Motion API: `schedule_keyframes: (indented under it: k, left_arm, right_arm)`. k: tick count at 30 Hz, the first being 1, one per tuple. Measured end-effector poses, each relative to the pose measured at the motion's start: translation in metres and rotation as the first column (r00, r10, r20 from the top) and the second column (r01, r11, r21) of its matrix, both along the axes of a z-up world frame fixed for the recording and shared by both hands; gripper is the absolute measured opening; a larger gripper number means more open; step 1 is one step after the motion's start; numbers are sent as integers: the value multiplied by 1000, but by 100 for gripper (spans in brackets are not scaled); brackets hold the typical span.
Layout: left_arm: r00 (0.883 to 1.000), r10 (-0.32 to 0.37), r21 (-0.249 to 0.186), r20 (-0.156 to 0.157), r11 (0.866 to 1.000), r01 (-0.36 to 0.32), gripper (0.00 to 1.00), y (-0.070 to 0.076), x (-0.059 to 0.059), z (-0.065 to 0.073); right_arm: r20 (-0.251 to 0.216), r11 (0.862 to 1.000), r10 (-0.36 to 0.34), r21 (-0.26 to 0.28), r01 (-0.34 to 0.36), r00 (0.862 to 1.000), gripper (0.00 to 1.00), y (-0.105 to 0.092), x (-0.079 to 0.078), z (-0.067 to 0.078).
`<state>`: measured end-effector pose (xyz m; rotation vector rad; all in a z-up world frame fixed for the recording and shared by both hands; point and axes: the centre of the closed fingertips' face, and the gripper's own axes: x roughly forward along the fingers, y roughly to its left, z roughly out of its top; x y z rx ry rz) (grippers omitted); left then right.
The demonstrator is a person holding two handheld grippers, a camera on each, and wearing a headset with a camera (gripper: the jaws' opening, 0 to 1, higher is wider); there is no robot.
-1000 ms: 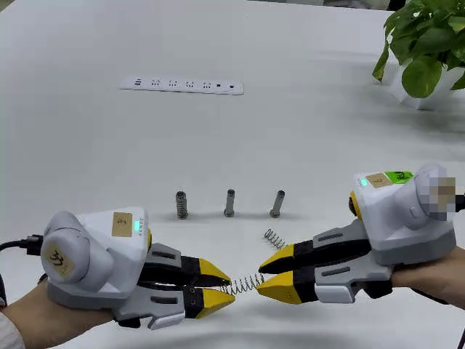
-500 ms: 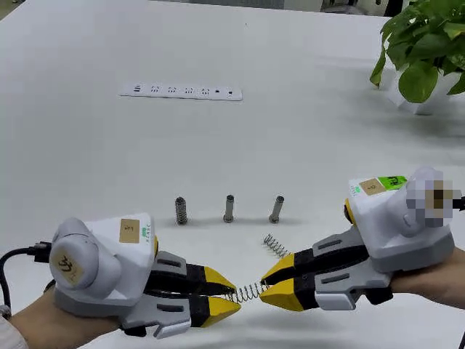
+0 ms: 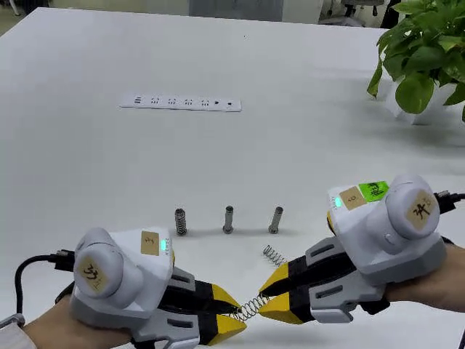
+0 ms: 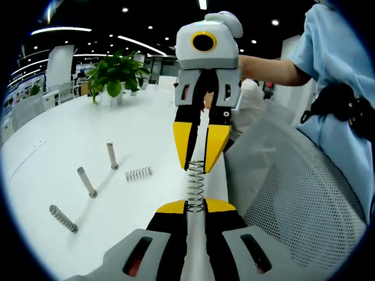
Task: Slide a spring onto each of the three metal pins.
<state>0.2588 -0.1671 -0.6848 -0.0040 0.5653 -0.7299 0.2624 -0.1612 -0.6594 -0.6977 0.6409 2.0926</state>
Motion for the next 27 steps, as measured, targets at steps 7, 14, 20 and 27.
schedule_keyframes:
  k: [7,14,20,27]
  left_arm:
    - [1000,2,5,-13,1000,-1,9,3,1,-3]
    - [1000,22,4,7,1000,-22,9,7,3,-1]
    - [999,38,-17,23,999,-38,9,5,4,1]
    - [996,75,-63,48,995,-72,9,6,9,7]
  right_arm:
    - [65,997,77,-17,-76,995,12,8,-4,1]
    - [75,995,97,-27,-95,992,12,9,-2,2]
    - [76,992,123,-35,-120,990,12,9,-1,5]
    - [30,990,135,-31,-134,990,18,13,0,17]
